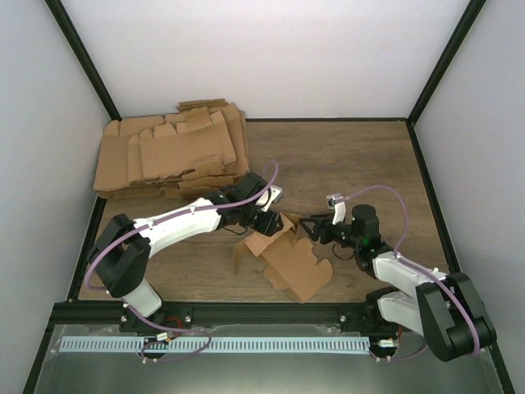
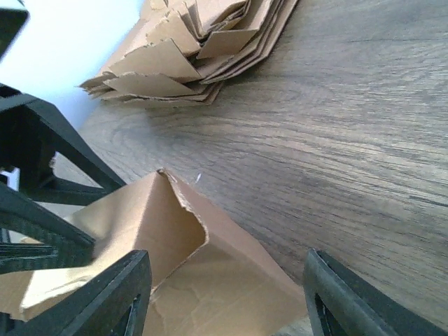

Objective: Fold the paper box

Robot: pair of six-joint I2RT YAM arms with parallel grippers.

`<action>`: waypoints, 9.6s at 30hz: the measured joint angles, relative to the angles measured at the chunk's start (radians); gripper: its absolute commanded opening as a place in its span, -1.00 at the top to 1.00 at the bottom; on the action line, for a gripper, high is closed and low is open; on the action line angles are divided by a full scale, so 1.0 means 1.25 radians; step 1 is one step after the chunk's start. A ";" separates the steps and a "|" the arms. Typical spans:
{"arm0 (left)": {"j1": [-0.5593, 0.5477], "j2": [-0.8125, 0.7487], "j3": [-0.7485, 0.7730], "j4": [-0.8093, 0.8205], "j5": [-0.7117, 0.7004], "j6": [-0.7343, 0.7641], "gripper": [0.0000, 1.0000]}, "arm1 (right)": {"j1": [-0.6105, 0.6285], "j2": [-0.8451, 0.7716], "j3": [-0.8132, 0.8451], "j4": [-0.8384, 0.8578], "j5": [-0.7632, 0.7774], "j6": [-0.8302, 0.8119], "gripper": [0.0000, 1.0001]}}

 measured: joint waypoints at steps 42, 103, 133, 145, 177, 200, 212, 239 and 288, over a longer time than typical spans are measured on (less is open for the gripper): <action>0.038 0.021 0.009 0.000 0.057 0.020 0.05 | 0.027 0.107 0.005 0.202 -0.123 -0.001 -0.75; 0.126 -0.001 -0.025 -0.029 0.202 0.075 -0.31 | 0.260 0.274 0.041 0.195 -0.040 -0.232 -0.25; 0.179 -0.144 -0.218 0.082 0.274 -0.078 -0.04 | 0.345 0.383 0.134 0.163 0.015 -0.309 -0.03; 0.179 -0.141 -0.237 0.120 0.294 -0.088 -0.04 | 0.436 0.412 0.157 0.183 0.224 -0.301 0.60; 0.181 -0.128 -0.258 0.197 0.321 -0.131 -0.03 | 0.480 0.423 0.151 0.257 0.671 -0.164 0.62; 0.178 -0.295 -0.171 0.059 0.190 -0.074 -0.88 | 0.469 0.351 0.143 0.196 0.724 -0.083 0.99; 0.178 -0.530 -0.044 -0.069 0.078 -0.070 -1.00 | 0.340 0.204 0.192 -0.026 0.722 0.204 0.99; -0.049 -0.417 -0.224 0.042 -0.166 -0.228 -0.35 | 0.310 0.105 0.156 -0.052 0.701 0.505 0.99; -0.052 -0.172 0.060 -0.395 -0.295 -0.060 0.74 | 0.202 -0.128 0.038 -0.259 0.143 0.292 -0.75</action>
